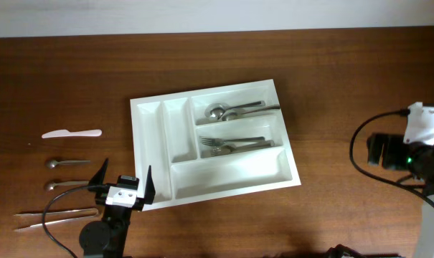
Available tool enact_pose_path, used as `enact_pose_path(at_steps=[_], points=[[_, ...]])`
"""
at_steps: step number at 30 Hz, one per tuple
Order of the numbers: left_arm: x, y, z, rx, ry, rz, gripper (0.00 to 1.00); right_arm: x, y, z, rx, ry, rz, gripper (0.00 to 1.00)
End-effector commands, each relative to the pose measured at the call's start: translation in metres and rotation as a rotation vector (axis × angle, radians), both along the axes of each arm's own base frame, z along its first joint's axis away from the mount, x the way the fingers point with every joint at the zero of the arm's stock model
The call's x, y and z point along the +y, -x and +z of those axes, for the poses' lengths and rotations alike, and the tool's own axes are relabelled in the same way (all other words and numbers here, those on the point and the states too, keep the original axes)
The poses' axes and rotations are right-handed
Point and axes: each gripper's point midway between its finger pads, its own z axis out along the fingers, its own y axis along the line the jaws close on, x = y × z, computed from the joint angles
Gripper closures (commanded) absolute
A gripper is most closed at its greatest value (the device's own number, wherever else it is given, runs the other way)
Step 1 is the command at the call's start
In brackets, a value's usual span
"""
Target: Pack container
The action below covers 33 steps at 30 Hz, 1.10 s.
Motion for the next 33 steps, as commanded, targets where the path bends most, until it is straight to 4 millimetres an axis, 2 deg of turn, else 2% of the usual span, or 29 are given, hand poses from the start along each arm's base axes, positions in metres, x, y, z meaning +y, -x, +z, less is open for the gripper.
enact_pose_path(at_steps=[1,3,14,26,33], points=[[0.003,0.0,-0.002,-0.001,0.002,0.016,0.01,-0.005,-0.019,0.001,-0.049,0.002,0.028,0.01],[0.003,0.0,-0.002,-0.001,0.002,0.016,0.01,-0.01,-0.027,-0.003,-0.052,0.003,0.028,0.01],[0.003,0.0,-0.002,-0.001,0.002,0.016,0.01,-0.018,-0.041,-0.055,0.096,-0.085,0.026,0.01],[0.003,0.0,-0.002,-0.001,0.002,0.016,0.01,-0.022,-0.048,-0.116,0.262,-0.183,0.023,0.01],[0.003,0.0,-0.002,-0.001,0.002,0.016,0.01,-0.023,-0.048,-0.144,0.337,-0.229,0.019,0.01]])
